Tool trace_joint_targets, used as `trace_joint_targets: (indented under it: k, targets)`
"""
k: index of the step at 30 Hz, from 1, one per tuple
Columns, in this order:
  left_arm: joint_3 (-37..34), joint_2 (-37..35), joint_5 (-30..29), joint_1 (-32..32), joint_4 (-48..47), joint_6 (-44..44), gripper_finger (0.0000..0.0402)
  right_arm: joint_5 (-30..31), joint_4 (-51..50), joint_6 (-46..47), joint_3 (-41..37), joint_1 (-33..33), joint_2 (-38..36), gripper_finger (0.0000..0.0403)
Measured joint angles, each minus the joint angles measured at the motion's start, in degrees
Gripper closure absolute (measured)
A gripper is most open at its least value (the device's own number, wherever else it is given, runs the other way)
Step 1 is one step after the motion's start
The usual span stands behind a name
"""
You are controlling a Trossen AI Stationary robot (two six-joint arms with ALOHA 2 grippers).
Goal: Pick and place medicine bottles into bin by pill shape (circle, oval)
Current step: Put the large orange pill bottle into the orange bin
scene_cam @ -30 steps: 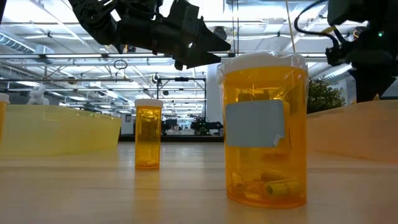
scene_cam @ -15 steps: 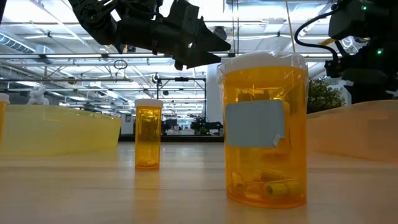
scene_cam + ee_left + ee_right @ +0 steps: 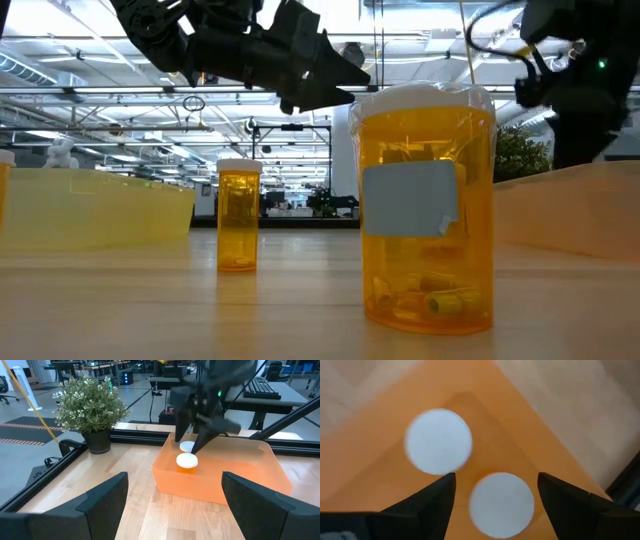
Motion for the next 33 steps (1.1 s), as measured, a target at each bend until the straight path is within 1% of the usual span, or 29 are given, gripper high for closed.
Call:
trace_joint_targets:
  k: [7,11,16,22,26,30,33]
  targets:
    - [0.00,0.00,0.00,0.90,-1.85,-0.32,0.0076,1.37,-2.31,-5.55,8.95,0.00,0.00,0.0126]
    - [0.00,0.00,0.00,1.13,-3.06,-0.39,0.0076,1.31,-0.51,-9.96,12.72,0.00,0.17,0.0126]
    - [-0.02,0.00,0.29,1.14,-3.88,-0.47,0.0076,-2.91,8.76,-17.07,13.29,0.26,2.22,0.0126]
    - [0.00,0.00,0.50,1.14,-5.85,-0.50,0.0076,-3.52,20.17,-22.63,13.32,3.40,9.86,0.0122]
    - [0.00,0.00,0.43,1.11,-7.48,0.12,0.0076,-6.38,26.34,-24.57,13.32,5.68,15.29,0.0103]
    - [0.00,0.00,0.06,1.21,-8.47,0.82,0.0076,-7.32,32.81,-25.97,13.32,8.61,19.95,0.0078]
    - [0.00,0.00,0.04,1.51,-8.95,0.86,0.0076,-7.93,38.56,-28.76,13.32,11.10,23.05,0.0061]
